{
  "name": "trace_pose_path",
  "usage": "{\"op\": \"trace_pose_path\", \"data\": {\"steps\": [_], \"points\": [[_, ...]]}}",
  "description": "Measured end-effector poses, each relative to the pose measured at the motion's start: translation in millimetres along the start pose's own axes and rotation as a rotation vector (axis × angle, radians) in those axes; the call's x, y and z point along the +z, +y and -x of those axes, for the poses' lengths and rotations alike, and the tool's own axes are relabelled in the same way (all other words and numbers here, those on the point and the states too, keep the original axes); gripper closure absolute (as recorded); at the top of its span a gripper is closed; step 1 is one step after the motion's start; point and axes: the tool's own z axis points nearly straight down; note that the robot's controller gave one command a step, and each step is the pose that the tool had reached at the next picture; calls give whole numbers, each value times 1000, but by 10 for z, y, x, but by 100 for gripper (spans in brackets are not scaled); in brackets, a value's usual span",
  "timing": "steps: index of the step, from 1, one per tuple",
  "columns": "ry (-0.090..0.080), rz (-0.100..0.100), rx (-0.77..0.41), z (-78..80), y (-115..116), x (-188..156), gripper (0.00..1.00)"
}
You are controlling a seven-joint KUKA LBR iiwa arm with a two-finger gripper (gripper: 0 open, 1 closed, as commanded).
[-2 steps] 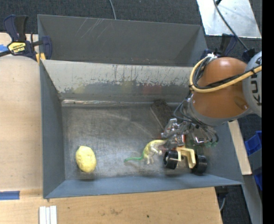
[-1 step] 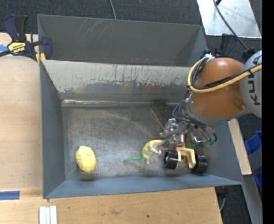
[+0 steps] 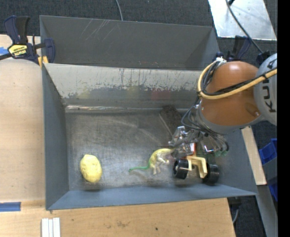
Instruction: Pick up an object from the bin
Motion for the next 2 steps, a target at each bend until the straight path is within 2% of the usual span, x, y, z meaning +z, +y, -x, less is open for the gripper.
{"op": "trace_pose_path", "data": {"steps": [1,2], "points": [[-4,-1,3,-7,-39,-81,100],[-5,-1,26,171,32,8,100]]}}
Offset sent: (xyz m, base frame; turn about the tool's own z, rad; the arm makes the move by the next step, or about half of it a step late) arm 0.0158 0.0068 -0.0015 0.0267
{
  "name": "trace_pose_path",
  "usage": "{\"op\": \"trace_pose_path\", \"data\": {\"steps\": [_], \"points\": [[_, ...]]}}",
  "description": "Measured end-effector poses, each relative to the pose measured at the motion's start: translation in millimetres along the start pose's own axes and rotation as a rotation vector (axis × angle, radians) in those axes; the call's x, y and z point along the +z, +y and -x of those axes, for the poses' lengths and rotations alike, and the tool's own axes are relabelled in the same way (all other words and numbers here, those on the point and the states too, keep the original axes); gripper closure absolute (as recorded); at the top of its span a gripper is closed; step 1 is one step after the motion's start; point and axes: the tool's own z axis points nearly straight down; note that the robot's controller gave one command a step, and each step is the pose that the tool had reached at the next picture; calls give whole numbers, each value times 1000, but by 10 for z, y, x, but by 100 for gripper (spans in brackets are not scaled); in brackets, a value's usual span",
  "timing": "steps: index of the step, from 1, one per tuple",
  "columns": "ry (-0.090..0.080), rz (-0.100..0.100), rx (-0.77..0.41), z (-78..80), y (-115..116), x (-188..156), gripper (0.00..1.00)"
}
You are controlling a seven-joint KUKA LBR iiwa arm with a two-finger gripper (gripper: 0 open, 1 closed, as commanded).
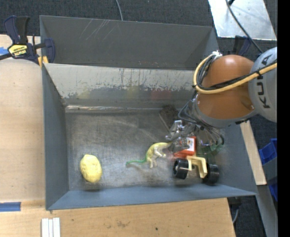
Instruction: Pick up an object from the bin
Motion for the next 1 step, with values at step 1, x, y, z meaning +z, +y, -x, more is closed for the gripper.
{"op": "trace_pose_path", "data": {"steps": [1], "points": [[4,0,-4,-54,-18,-50,100]]}}
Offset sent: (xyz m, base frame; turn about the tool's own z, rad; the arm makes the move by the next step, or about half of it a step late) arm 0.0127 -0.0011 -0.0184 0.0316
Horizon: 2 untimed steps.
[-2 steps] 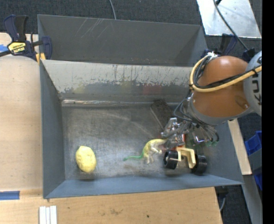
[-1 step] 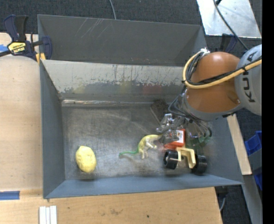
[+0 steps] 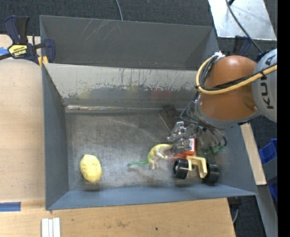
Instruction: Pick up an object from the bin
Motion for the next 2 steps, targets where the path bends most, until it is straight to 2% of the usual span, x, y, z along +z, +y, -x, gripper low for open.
{"op": "trace_pose_path", "data": {"steps": [1,2], "points": [[-5,0,21,104,-13,121,100],[-1,-1,3,17,-98,-768,100]]}}
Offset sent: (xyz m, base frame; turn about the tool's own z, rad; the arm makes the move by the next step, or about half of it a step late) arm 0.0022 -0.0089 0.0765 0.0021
